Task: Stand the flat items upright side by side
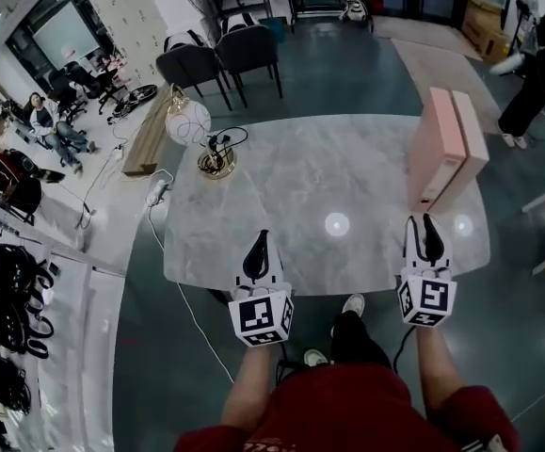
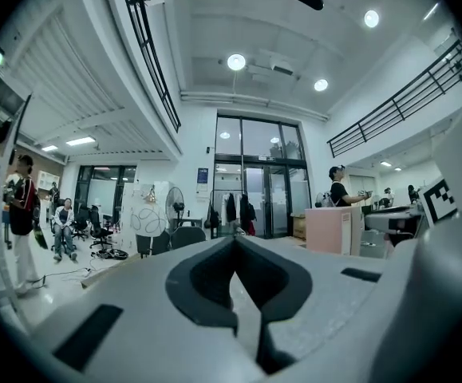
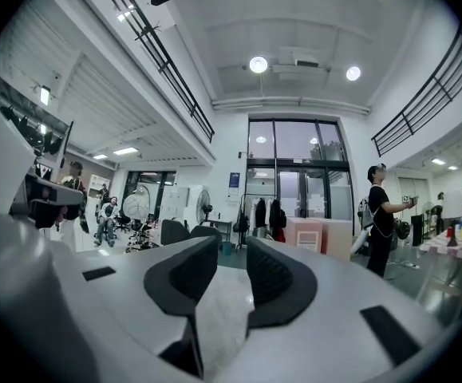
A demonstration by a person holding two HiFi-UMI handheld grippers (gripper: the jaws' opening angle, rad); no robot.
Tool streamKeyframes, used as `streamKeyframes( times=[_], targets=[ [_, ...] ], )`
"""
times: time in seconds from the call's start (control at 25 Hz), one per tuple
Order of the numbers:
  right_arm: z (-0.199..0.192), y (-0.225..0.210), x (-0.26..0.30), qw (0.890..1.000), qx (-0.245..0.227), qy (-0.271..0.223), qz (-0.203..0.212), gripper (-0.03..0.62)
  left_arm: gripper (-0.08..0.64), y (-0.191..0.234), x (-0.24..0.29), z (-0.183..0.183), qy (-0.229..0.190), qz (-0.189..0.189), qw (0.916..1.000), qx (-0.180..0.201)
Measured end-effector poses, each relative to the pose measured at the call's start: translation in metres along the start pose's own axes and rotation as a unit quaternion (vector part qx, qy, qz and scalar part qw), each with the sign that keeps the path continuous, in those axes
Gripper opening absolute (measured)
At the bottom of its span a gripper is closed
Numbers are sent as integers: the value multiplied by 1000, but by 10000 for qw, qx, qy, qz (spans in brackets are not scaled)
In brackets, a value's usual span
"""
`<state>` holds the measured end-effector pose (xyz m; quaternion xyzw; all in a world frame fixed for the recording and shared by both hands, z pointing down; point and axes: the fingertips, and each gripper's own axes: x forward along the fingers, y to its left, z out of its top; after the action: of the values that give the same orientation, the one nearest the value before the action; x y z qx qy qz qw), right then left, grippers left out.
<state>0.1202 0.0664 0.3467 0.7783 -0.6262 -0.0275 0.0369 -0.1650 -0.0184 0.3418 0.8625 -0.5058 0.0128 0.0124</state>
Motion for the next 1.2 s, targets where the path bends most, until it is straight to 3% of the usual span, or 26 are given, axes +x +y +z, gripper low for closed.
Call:
streamKeyframes(
  times=[0.24, 1.2],
  targets=[
    [21, 3, -28, 9994, -130, -188, -249, 8, 5, 7, -35, 14, -240, 21, 9997, 104],
    [27, 38, -48, 9993, -261, -255, -86, 0, 5, 25, -71, 18, -382, 26, 9992, 142]
  ],
)
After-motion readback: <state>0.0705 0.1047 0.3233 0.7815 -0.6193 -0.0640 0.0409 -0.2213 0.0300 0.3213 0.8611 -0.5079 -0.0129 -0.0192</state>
